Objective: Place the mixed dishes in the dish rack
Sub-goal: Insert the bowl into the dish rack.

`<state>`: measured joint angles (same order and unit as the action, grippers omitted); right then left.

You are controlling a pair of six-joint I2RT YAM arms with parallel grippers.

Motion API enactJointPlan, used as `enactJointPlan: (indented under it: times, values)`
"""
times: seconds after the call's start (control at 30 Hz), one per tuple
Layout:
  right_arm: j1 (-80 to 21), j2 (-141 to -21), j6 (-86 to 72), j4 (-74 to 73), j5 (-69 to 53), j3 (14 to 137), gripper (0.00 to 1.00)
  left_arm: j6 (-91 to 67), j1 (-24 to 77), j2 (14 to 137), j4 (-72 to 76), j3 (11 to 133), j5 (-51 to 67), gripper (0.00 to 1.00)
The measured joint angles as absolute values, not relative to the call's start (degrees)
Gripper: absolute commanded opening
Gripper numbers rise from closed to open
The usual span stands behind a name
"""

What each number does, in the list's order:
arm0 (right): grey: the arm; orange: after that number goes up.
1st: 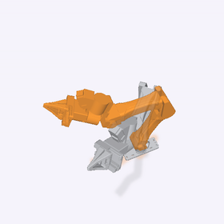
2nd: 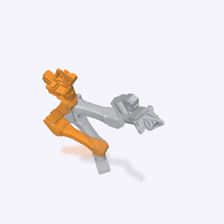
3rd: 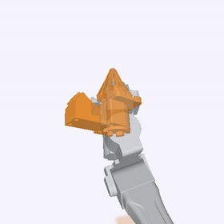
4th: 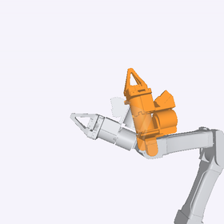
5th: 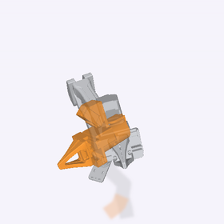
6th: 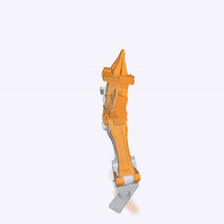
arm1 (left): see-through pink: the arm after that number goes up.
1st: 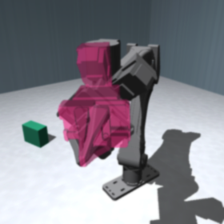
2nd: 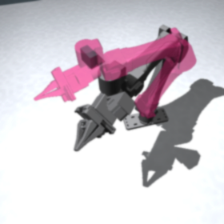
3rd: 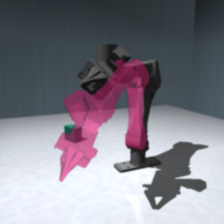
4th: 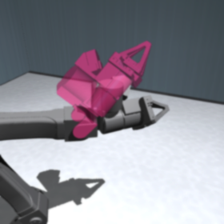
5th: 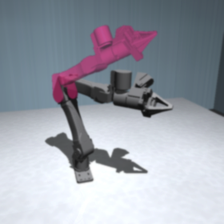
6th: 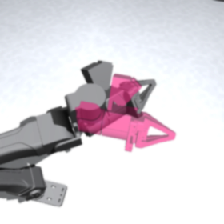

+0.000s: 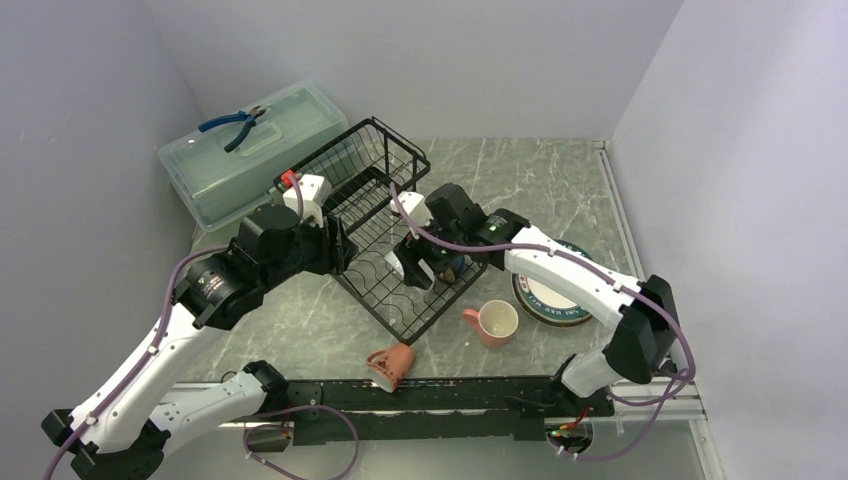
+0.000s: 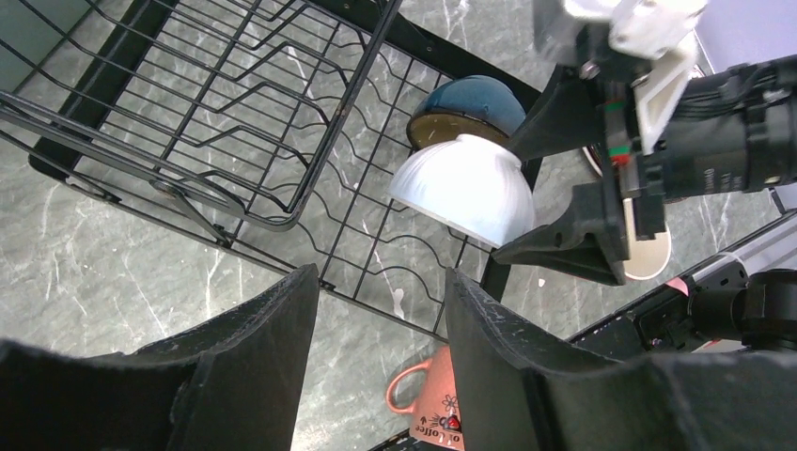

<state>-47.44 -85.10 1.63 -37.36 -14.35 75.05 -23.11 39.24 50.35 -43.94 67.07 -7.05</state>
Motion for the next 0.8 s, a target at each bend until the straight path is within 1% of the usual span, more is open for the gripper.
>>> enactJointPlan:
  times: [0.37, 0.8]
  values:
    - [-48.71, -88.64, 4.16, -34.09, -12.53, 70.89, 0.0, -23.11, 39.24, 50.33, -44.05, 67.07, -7.4, 0.57]
    - [-48.71, -90.96, 4.78, -31.75, -11.62, 70.11, 0.0, -22.98, 39.24, 50.06, -44.12, 66.83, -7.49, 0.57]
